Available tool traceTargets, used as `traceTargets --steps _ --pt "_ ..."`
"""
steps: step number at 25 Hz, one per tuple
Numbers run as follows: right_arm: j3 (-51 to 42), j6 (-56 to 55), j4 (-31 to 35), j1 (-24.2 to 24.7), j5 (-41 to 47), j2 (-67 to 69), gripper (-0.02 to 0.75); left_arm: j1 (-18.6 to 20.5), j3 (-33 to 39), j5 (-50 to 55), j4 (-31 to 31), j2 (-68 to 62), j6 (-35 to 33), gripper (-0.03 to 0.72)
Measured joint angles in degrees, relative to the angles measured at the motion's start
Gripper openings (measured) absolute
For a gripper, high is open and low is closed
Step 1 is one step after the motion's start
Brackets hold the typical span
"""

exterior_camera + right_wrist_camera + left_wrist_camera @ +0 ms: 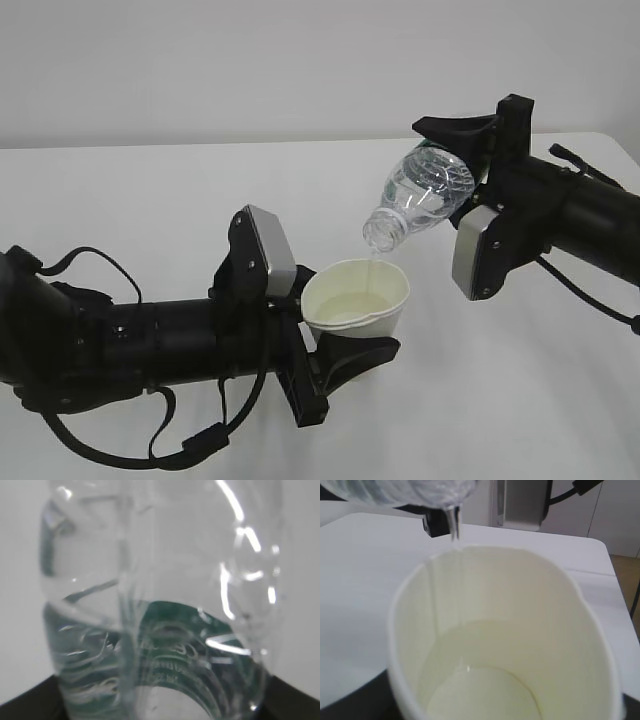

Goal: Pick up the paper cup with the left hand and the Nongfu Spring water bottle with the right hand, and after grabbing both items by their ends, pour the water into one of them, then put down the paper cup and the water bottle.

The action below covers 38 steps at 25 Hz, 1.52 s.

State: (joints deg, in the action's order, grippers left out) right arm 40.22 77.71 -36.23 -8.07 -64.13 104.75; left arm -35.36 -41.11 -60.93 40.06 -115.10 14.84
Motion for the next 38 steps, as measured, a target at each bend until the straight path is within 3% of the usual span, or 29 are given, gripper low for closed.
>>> traceTargets --steps 38 --pt "0.0 1.1 0.0 0.0 0.0 0.0 0.464 0.0 0.0 0.0 0.0 0.0 0.0 0.455"
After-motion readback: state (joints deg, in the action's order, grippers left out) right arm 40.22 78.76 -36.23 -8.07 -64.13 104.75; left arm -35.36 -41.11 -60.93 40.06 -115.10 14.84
